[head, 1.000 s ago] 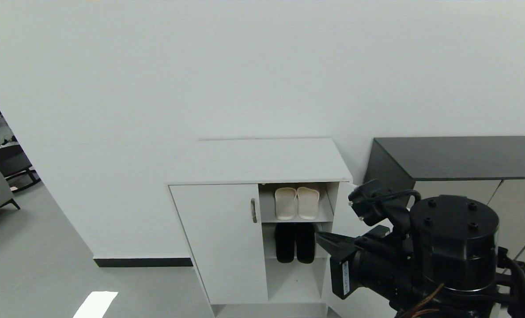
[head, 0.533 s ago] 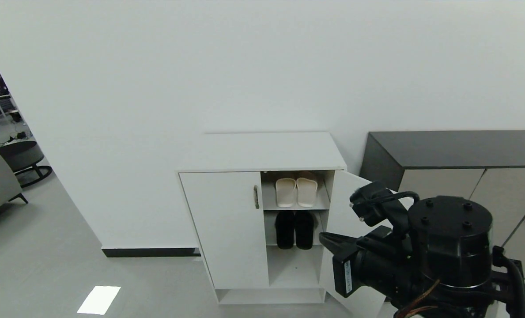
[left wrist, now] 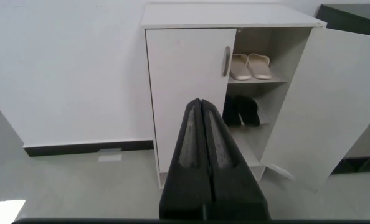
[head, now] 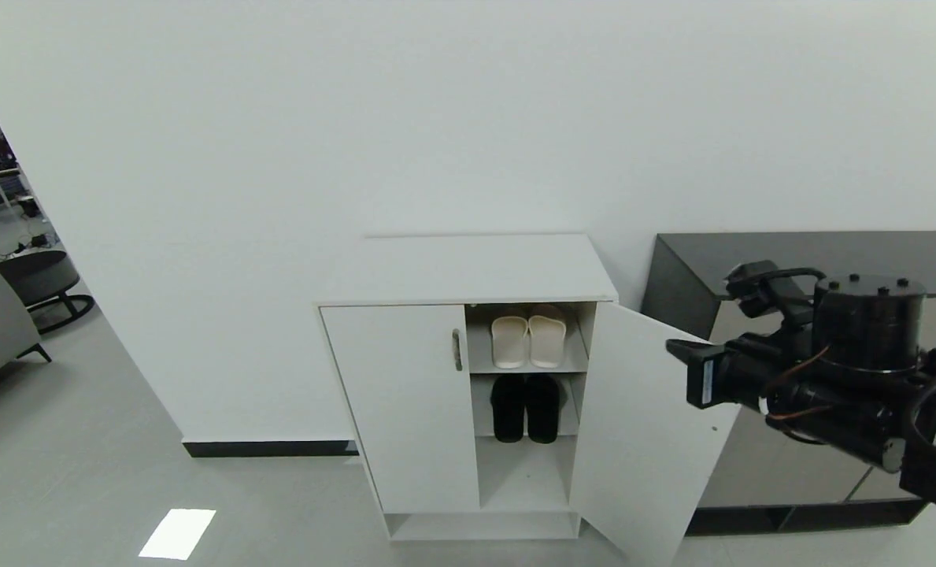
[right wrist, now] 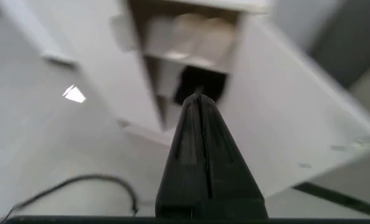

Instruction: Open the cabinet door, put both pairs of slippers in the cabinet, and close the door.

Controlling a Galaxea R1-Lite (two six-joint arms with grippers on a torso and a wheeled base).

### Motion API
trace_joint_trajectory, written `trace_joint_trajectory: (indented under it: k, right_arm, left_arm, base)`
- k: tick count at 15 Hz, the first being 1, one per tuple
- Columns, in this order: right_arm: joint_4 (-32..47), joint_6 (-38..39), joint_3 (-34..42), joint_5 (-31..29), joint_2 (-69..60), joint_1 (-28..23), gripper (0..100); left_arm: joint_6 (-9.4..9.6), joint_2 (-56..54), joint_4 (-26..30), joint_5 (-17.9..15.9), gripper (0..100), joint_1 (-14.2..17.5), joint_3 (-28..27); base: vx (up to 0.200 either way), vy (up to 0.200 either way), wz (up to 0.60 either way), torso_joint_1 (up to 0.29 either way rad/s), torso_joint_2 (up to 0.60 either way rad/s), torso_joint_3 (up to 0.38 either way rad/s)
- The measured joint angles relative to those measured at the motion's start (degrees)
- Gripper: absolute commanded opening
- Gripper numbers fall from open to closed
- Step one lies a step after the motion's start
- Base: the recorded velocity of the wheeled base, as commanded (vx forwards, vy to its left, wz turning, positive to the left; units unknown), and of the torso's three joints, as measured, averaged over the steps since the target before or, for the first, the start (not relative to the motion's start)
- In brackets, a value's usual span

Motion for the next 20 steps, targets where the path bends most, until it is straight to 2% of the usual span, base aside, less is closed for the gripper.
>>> trace_joint_trajectory:
  k: [4, 8, 13, 20]
  right_arm:
    - [-0.1, -0.5, -5.4, 6.6, 4.6, -15.6, 0]
    - [-0.1, -0.3, -10.6, 9.4, 11.8, -23.8, 0]
    - [-0.1, -0.2, -16.0, 9.9, 20.1, -29.2, 0]
    - [-0.1, -0.5, -18.2, 9.8, 27.0, -30.7, 0]
  left_arm:
    - [-0.05, 0.0, 0.0, 0.1, 0, 0.0, 0.0]
    - [-0.02, 0.0, 0.0, 0.1, 0, 0.0, 0.0]
    - [-0.05, 0.0, 0.0, 0.2, 0, 0.0, 0.0]
    - [-0.13, 0.0, 0.0, 0.2, 0, 0.0, 0.0]
  base:
    - [0.000, 0.000, 0.00, 0.000, 0.00, 0.000]
    - [0.000, 0.000, 0.00, 0.000, 0.00, 0.000]
    - [0.000, 0.000, 0.00, 0.000, 0.00, 0.000]
    - [0.000, 0.000, 0.00, 0.000, 0.00, 0.000]
